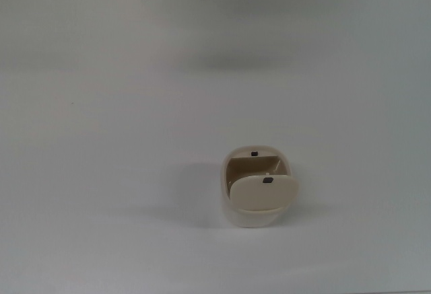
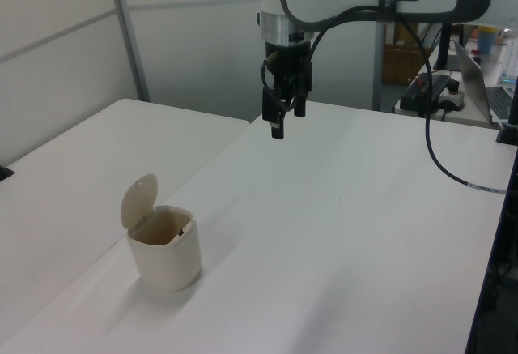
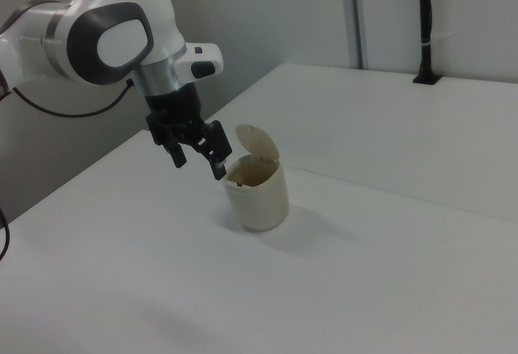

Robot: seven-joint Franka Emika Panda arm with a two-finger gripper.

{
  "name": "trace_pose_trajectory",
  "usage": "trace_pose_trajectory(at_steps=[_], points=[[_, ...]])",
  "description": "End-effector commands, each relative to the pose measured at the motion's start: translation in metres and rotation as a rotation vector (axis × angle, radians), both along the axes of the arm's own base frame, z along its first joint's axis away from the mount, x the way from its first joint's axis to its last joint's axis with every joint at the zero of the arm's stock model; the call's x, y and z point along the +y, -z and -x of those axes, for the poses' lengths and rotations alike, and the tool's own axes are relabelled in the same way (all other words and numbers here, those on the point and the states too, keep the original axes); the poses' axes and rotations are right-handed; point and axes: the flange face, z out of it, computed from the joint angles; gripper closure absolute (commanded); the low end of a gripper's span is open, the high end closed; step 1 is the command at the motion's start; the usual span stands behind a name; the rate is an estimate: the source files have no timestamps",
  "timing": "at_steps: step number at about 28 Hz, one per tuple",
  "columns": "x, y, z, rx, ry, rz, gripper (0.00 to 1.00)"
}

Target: Open the trash can

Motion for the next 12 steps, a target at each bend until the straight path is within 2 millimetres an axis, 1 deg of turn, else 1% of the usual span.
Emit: trace_pose_trajectory(at_steps=[1, 7, 12], points=[[-0.0036, -0.0035, 0.0074, 0.009, 0.002, -0.023, 0.00], [-0.0029, -0.0044, 0.0073, 0.006, 0.049, -0.024, 0.00], [-0.0056, -0.0049, 0.0073, 0.006, 0.045, -0.022, 0.00]])
